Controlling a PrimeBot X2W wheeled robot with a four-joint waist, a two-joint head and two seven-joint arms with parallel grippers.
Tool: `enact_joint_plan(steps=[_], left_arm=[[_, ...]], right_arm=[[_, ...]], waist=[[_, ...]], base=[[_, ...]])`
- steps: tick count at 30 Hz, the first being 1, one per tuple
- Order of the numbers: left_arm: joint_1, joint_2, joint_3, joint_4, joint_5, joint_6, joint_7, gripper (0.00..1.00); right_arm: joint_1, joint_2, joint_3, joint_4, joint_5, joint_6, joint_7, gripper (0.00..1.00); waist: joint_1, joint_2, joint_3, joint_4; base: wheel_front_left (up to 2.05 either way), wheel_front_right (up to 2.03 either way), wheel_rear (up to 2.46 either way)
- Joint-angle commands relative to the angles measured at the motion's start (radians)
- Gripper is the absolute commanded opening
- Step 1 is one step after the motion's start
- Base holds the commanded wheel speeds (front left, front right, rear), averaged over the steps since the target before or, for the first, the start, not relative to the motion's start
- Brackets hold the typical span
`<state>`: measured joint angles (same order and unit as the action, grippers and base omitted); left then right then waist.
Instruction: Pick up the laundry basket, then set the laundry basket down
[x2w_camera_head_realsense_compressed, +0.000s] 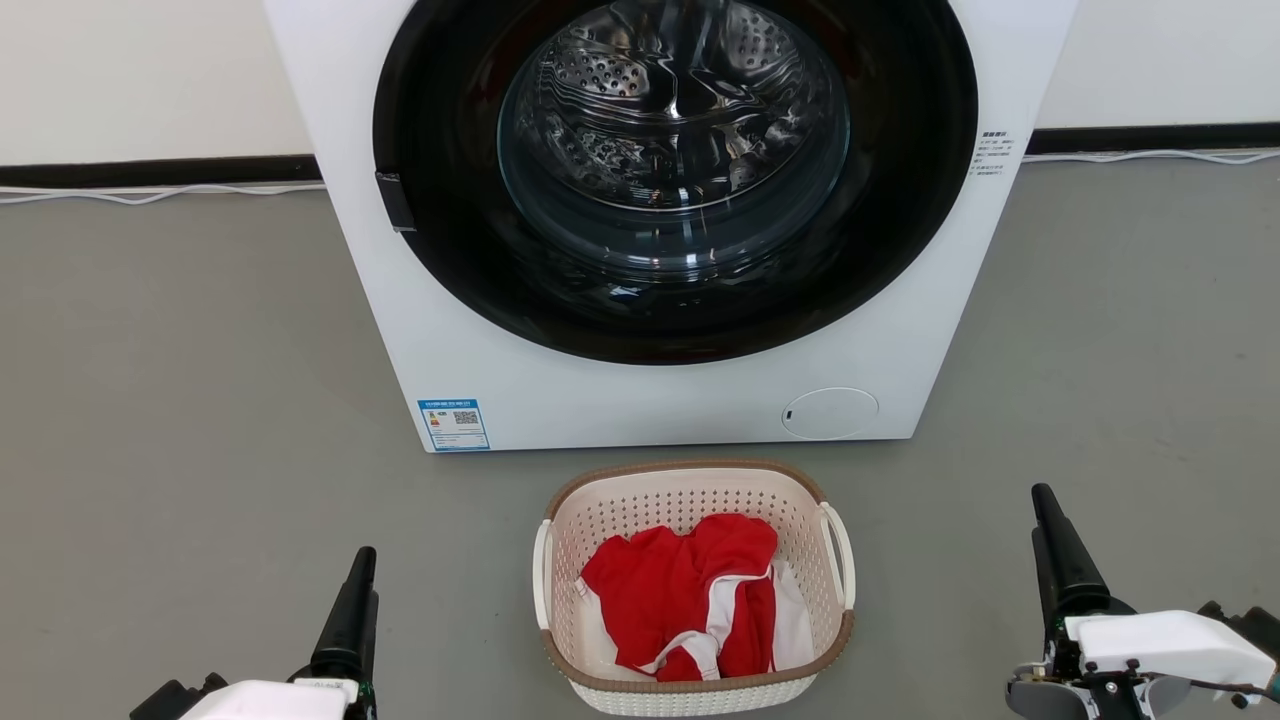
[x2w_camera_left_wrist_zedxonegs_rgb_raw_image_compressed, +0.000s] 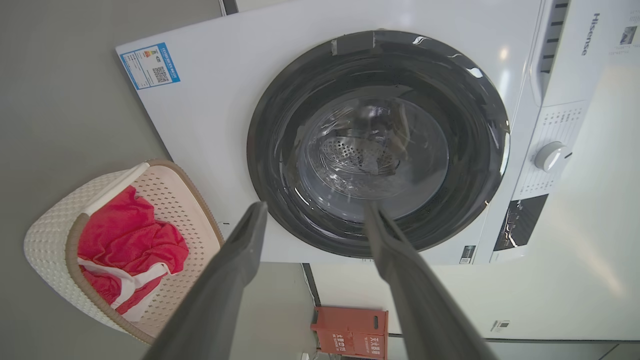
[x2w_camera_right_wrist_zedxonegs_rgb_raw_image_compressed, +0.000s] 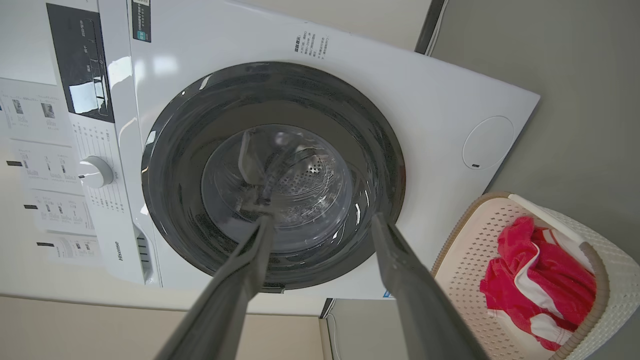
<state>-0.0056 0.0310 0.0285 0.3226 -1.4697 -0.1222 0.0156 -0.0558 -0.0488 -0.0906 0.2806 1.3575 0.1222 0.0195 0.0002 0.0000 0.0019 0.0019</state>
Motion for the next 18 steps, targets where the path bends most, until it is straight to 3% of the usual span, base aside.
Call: enact_joint_plan(steps=[1,18], left_arm=[[-0.030,0.007,0.003,-0.024,0.030,0.003,-0.010,1.00],[-0.025,0.009,-0.006,-0.043,0.238,0.039,-0.056,1.00]], right_arm=[[-0.007,-0.007,0.006,-0.033,-0.038,0.003,-0.013,1.00],[0.008,-0.002,0.016,-0.054,-0.354,0.004,-0.060,1.00]], waist=[[-0.0001,0.0000,0.000,0.000],[-0.0001,0.0000,0.002,0.003]], base=[[0.00,0.00,0.00],[0.00,0.00,0.00]])
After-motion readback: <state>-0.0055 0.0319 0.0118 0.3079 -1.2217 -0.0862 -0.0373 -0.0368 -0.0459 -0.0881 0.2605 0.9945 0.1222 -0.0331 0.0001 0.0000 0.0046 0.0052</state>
